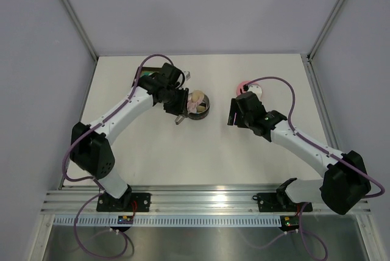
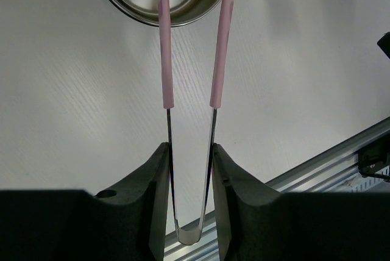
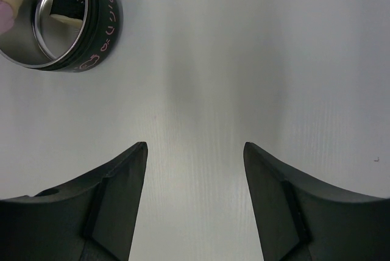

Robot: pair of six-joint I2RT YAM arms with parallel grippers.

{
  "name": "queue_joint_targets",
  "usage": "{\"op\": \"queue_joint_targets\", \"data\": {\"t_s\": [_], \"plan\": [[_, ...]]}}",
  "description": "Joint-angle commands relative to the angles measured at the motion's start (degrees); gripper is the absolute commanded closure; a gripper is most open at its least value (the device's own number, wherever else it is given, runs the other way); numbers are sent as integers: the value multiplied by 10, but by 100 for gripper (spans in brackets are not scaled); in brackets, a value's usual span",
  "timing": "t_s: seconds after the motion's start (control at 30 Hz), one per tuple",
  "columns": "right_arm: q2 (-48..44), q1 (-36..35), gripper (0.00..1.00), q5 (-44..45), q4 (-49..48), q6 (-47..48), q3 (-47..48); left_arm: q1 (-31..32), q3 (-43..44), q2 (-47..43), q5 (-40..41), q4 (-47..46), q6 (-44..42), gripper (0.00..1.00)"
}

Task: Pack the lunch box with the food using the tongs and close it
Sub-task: Place the fake food in the packing box.

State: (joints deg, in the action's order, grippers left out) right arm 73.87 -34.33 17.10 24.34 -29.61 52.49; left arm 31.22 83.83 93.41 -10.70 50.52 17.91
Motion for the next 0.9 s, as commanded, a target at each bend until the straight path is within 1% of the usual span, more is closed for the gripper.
{"op": "queue_joint_targets", "data": {"t_s": [0.0, 0.17, 0.27, 0.4, 0.43, 0.5, 0.6, 0.67, 0.87], "plan": [[-17, 2, 28, 19, -14, -7, -1, 9, 3, 11, 14, -18, 8, 100], [-20, 2, 28, 15, -16, -12, -6, 14, 11, 26, 75, 9, 9, 100], [-22, 2, 28, 10, -26, -12, -14, 16, 12, 28, 95, 14, 12, 98], [-13, 2, 28, 5, -27, -14, -9, 16, 12, 27, 100, 13, 15, 87], [-11, 2, 27, 4, -27, -14, -9, 16, 13, 28, 99, 12, 15, 81], [-14, 2, 27, 5, -28, -16, -10, 17, 14, 33, 82, 10, 13, 75], [-21, 2, 27, 7, -32, -16, -12, 16, 16, 38, 79, 10, 13, 69], [-21, 2, 27, 9, -28, -15, -12, 17, 18, 40, 80, 10, 14, 63], [-18, 2, 27, 8, -31, -18, -15, 17, 31, 40, 90, 21, 12, 60]]}}
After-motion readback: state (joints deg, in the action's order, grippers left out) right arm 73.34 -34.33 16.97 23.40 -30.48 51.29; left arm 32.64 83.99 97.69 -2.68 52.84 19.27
